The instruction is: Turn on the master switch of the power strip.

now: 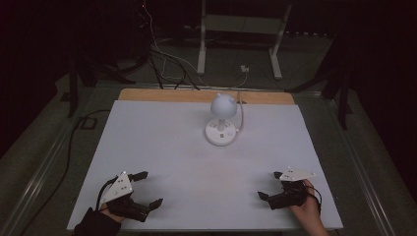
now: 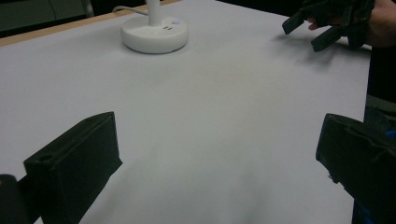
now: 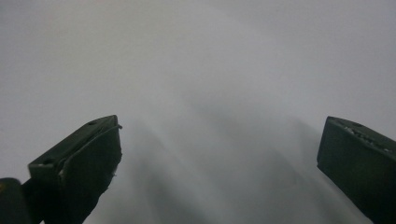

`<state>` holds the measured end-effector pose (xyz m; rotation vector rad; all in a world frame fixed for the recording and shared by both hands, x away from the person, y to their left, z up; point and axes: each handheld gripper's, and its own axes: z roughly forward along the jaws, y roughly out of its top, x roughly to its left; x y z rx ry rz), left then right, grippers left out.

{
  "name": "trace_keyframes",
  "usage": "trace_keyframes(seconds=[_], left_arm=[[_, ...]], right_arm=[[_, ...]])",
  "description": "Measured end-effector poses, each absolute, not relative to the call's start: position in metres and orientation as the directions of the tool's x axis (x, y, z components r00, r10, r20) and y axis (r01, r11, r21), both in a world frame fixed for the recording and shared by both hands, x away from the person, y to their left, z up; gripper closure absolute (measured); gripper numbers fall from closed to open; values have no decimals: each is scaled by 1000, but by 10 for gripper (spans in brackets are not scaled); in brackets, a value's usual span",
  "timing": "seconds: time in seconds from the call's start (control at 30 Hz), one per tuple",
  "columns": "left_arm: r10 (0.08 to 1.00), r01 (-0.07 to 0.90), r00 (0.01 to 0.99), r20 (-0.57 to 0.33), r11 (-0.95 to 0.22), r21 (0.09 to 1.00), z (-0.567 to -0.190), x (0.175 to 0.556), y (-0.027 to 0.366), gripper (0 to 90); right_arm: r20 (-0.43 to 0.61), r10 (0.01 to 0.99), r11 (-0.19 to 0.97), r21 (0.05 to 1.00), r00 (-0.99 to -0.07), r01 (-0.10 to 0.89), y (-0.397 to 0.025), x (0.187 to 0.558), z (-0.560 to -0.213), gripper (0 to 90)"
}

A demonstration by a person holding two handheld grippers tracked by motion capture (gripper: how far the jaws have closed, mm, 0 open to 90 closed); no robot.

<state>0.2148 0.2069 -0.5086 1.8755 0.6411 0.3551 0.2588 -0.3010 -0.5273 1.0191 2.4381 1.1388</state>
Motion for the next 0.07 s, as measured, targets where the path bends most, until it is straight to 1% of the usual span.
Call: trace_keyframes(seconds=[0.07], left_arm=[[583, 263, 810, -52, -283, 922, -509, 215, 207, 1]], right_arm=[[47, 690, 454, 749, -722, 483, -300, 258, -527, 0]])
